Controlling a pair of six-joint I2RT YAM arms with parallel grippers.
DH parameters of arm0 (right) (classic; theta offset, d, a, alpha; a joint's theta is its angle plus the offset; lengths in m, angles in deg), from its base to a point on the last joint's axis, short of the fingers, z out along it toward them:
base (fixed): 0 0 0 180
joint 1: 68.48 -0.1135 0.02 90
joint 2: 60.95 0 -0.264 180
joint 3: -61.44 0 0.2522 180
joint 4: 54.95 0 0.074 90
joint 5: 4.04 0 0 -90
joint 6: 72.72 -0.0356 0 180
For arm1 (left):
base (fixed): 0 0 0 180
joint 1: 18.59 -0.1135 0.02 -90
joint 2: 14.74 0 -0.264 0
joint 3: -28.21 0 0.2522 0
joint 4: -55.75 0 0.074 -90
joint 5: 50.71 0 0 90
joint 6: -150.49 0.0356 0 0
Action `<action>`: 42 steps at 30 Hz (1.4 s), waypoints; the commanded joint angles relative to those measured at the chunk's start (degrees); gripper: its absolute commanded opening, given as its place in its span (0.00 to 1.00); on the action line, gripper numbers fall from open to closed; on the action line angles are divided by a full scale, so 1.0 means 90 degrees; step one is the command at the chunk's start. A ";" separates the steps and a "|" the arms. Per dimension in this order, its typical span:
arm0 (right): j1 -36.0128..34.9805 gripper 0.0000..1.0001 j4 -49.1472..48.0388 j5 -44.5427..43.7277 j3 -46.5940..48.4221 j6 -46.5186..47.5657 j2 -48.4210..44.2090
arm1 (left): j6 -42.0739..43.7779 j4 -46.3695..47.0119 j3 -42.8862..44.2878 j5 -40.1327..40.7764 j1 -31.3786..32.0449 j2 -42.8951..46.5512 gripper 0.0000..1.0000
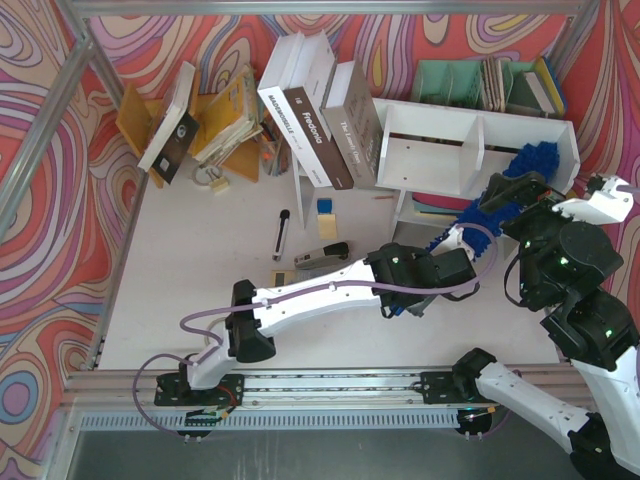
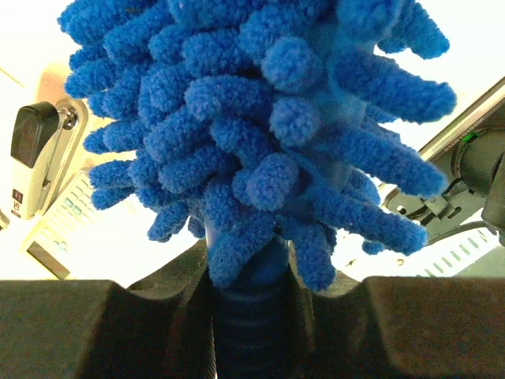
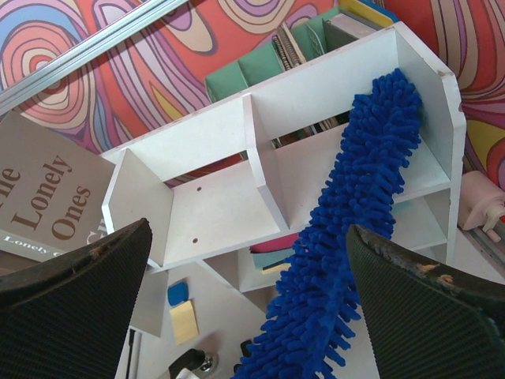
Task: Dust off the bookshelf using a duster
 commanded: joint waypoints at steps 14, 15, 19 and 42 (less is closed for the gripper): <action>0.0031 0.99 -0.0039 -0.0024 0.0052 -0.0096 0.0089 | 0.0035 0.0687 -0.1083 0.0161 0.0351 0.0934 0.00; 0.0026 0.99 -0.0051 -0.0019 0.0032 -0.0101 0.0071 | 0.0015 0.0672 -0.1135 0.0101 0.0353 0.0891 0.00; 0.0026 0.99 -0.0085 -0.0021 -0.0047 -0.0079 0.0033 | -0.0065 0.0602 -0.1219 -0.0049 0.0356 0.0831 0.00; 0.0025 0.99 -0.0011 -0.0012 -0.0219 -0.0218 -0.0003 | -0.0269 0.0867 -0.2041 0.0461 0.0486 0.1435 0.00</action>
